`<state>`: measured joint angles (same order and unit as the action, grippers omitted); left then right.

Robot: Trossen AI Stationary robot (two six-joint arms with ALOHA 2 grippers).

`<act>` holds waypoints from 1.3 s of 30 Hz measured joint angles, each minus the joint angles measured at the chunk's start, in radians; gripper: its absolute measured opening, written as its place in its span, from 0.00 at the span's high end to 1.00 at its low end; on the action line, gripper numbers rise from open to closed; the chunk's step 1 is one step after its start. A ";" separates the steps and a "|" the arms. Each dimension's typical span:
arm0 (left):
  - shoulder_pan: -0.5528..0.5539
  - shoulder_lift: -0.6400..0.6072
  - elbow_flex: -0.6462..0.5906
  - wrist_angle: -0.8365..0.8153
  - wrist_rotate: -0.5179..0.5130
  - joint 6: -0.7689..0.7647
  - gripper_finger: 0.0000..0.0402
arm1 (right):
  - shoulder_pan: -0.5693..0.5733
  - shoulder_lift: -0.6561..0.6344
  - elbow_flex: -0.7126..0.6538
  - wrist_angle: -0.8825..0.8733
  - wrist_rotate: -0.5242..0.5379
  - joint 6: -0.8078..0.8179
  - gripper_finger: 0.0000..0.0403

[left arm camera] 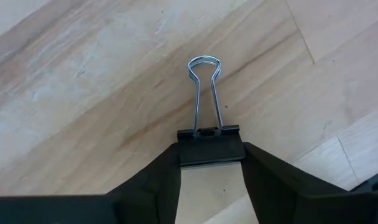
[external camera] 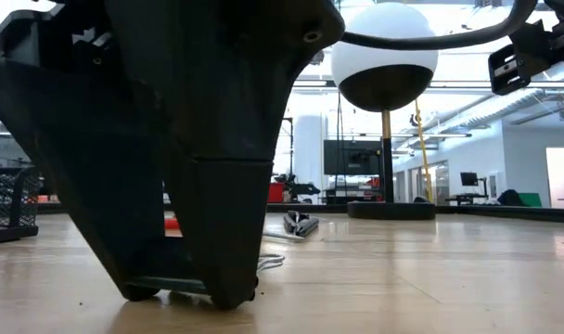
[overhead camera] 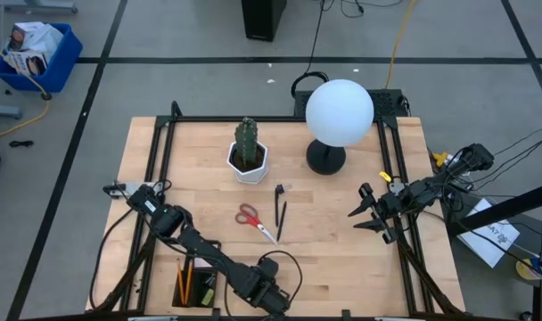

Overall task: Pick and place office supplies into organizer
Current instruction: Put the bottom binder clip in the desk organizer

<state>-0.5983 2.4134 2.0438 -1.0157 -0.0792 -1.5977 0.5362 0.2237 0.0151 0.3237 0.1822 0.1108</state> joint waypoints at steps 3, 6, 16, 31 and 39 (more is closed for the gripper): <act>-0.002 -0.001 0.000 -0.001 0.000 0.007 0.58 | 0.000 0.000 0.000 0.000 0.000 0.000 0.62; -0.005 -0.013 0.000 -0.004 0.026 0.027 0.60 | 0.000 0.000 0.000 0.000 0.000 0.000 0.62; -0.013 -0.027 0.005 -0.056 0.171 0.186 0.57 | 0.000 0.000 0.000 0.000 0.000 0.000 0.62; -0.088 -0.173 0.008 -0.315 0.129 0.441 0.58 | 0.000 0.000 0.000 0.001 0.000 0.000 0.62; -0.190 -0.234 0.010 -0.486 0.095 0.453 0.60 | 0.000 0.000 0.000 0.001 0.000 0.000 0.62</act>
<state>-0.7880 2.1794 2.0533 -1.5013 0.0158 -1.1444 0.5365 0.2234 0.0151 0.3244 0.1822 0.1108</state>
